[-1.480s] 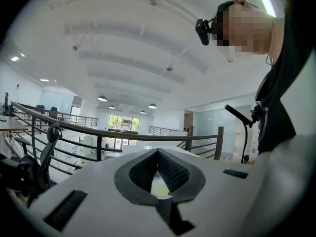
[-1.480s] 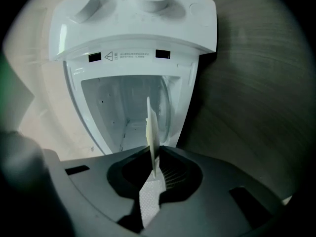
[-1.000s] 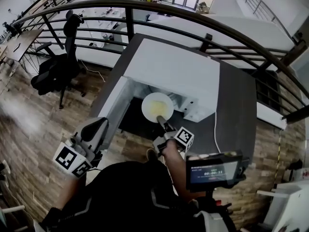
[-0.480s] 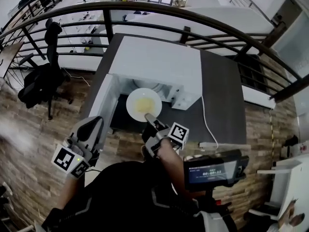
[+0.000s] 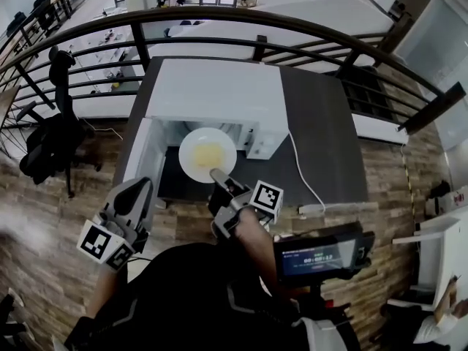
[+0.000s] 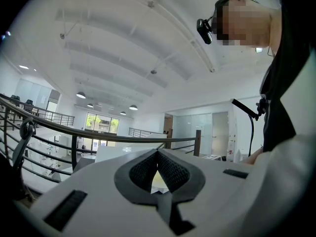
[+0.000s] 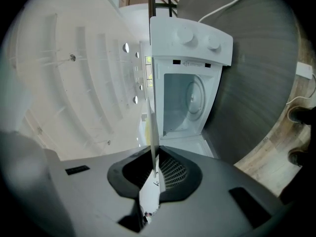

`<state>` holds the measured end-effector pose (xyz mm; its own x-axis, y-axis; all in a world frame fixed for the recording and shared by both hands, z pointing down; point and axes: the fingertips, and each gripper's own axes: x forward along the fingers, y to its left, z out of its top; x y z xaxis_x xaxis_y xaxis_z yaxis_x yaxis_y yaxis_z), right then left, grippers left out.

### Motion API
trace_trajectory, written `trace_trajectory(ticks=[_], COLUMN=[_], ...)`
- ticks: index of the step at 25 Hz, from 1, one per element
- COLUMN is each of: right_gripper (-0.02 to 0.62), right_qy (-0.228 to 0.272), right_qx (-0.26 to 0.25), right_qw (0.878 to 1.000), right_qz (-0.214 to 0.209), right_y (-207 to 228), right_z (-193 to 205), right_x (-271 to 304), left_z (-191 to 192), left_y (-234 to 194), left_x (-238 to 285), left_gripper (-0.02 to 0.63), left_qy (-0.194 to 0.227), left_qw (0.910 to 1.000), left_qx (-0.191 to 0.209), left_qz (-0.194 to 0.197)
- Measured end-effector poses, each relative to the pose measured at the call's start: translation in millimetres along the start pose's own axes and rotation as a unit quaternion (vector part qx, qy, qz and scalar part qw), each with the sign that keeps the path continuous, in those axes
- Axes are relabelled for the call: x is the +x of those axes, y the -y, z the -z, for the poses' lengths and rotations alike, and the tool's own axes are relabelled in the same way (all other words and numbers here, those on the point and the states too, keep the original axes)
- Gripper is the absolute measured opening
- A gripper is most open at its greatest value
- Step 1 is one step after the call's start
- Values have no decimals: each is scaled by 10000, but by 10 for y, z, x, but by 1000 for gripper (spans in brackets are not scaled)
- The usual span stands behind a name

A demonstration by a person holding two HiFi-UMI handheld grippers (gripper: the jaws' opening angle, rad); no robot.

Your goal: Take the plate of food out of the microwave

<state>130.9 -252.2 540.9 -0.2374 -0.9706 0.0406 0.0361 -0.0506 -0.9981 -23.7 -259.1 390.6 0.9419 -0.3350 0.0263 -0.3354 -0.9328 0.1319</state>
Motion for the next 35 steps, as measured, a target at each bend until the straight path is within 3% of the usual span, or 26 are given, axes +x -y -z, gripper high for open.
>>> trace_trajectory(ticks=[16, 27, 35], right_gripper=[20, 20, 20], right_qy=[-121, -130, -152], right_qx=[-133, -101, -70], right_qw=[9997, 9997, 9997], right_qz=[-187, -185, -171], right_y=[-286, -201, -299], right_z=[-112, 40, -262], right_x=[-174, -23, -320], left_z=[-30, 96, -18], left_y=[272, 96, 493], left_x=[294, 198, 506], left_gripper=[2, 2, 2], left_qy=[21, -124, -102], left_qw=[9998, 9996, 9994], left_qx=[16, 83, 44], left_qz=[207, 240, 314])
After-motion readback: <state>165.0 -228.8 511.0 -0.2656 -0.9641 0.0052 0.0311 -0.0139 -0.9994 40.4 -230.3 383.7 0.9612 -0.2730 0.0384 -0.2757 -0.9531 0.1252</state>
